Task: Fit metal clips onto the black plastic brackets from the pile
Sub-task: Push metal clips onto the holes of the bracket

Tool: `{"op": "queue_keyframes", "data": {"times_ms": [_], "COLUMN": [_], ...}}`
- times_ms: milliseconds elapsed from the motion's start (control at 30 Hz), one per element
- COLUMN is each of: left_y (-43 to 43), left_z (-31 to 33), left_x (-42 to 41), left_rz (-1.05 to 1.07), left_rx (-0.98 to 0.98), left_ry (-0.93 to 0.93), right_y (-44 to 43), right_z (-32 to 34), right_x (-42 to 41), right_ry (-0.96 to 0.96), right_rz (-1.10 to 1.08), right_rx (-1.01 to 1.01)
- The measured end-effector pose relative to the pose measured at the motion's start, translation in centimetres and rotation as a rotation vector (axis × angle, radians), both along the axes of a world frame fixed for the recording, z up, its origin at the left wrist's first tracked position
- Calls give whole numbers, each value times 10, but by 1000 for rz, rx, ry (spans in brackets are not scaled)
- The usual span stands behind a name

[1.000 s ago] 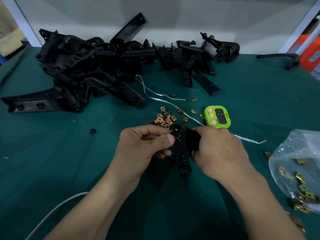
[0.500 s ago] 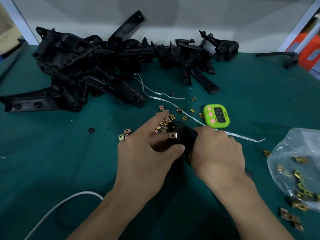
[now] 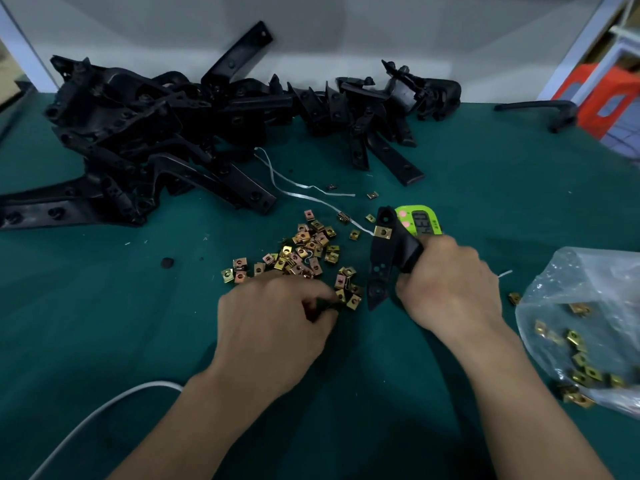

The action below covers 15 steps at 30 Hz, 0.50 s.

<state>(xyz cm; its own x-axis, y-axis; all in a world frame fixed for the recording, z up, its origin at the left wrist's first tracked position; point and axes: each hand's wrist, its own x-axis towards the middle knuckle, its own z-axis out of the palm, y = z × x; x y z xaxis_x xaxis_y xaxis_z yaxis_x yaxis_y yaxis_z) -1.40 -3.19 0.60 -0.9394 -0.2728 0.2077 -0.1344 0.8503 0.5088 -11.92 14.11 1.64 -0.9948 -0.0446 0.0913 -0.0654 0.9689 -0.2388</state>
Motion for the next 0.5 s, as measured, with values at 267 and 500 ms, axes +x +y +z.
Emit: {"op": "queue_keyframes", "data": {"times_ms": [267,500], "left_y": [2,-3], "left_z": [-4,-2], "left_x": [-6,-10], "left_rz": [100,74], "left_rx": [351,683], "left_ry": [149,135], "right_y": [-1,-7], "right_z": [0,-1], "right_x": [1,6], "right_ry": [-14,-13], "right_rz": [31,81], "right_rx": [-6,-36]}}
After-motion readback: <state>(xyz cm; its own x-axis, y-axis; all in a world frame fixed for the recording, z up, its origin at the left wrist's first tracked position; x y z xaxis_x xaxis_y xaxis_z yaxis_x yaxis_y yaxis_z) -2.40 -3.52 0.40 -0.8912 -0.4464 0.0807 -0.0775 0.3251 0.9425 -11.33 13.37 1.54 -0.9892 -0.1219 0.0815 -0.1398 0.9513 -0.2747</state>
